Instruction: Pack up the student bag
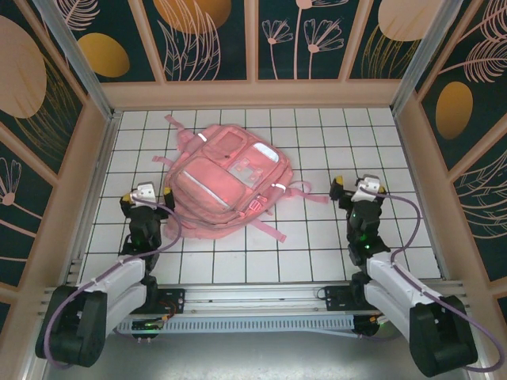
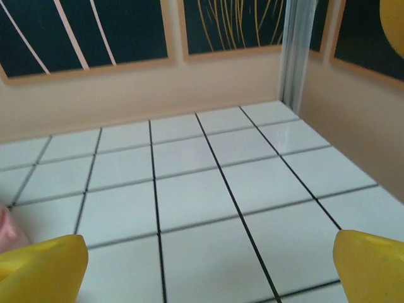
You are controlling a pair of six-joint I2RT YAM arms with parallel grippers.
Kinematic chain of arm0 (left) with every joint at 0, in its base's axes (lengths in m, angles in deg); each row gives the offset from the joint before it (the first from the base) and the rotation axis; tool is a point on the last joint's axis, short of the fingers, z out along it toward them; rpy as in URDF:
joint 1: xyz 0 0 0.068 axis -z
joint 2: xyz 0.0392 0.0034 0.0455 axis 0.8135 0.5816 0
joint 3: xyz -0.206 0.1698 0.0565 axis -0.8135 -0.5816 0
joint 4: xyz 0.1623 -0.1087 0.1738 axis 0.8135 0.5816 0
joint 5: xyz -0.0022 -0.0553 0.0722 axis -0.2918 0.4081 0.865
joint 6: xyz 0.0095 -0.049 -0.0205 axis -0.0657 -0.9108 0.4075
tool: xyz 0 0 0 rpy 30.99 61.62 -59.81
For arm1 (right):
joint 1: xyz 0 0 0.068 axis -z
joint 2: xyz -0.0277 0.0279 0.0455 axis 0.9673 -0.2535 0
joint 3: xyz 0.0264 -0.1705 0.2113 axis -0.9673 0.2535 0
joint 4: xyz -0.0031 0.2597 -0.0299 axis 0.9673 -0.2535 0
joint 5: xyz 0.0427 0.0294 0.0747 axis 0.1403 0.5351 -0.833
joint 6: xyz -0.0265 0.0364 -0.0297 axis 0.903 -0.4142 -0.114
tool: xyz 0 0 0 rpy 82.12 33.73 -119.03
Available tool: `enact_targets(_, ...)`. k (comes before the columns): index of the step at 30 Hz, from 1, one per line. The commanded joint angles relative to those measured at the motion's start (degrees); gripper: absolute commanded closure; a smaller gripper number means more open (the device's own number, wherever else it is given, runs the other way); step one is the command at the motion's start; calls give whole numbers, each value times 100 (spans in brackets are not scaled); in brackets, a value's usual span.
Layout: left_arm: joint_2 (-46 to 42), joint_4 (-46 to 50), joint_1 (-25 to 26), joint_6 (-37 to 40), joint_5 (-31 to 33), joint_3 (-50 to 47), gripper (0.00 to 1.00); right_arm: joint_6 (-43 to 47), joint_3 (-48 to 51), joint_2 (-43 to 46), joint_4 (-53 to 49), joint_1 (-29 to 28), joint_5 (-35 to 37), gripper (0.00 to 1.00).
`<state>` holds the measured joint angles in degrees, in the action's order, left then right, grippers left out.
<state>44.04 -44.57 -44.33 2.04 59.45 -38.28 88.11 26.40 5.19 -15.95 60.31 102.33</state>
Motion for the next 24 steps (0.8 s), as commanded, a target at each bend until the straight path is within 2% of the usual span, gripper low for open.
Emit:
enact_targets(1,492,-1747,-184,-113,-566,-13,1,145,625,-326,1523,346,-617,1)
enact_targets(2,747,-2078,-260,-180,-830,-41,1,265,673,-477,1853,496,-1068,1)
enact_targets(4,1309,-2754,-324,-241,-1029,-26,1,82,856,-1215,3254,942,-1475,1)
enact_targets(6,1717,-2697,-359,92,-1355,275,1,56,722,-2253,4281,1205,-1661,1)
enact_targets(8,2163,-3024,-470,214,-1482,422,1,308,358,-3124,4745,1232,-1774,1)
enact_targets(9,2402,-3116,-614,55,-1467,466,1,260,71,-3468,4533,1263,-1734,1)
enact_targets(11,3099,-3772,-833,-138,-1699,486,1,346,-134,-4211,4852,1309,-2017,1)
enact_targets(12,3199,-3823,-844,-120,-1745,560,1,352,-214,-4283,4811,1315,-2028,1)
enact_targets(13,2998,-3201,-842,-130,-1684,706,1,285,-317,-4115,4325,1392,-2200,1)
enact_targets(16,3099,-2885,-948,-229,-1808,933,1,85,-436,-4133,4119,1660,-2604,1)
enact_targets(19,3125,-2699,-1009,-303,-1835,1057,1,-44,-639,-4129,3708,1666,-2354,1)
enact_targets(24,3132,-2702,-1011,-312,-1841,1057,1,-12,-628,-4153,3773,1635,-2353,1)
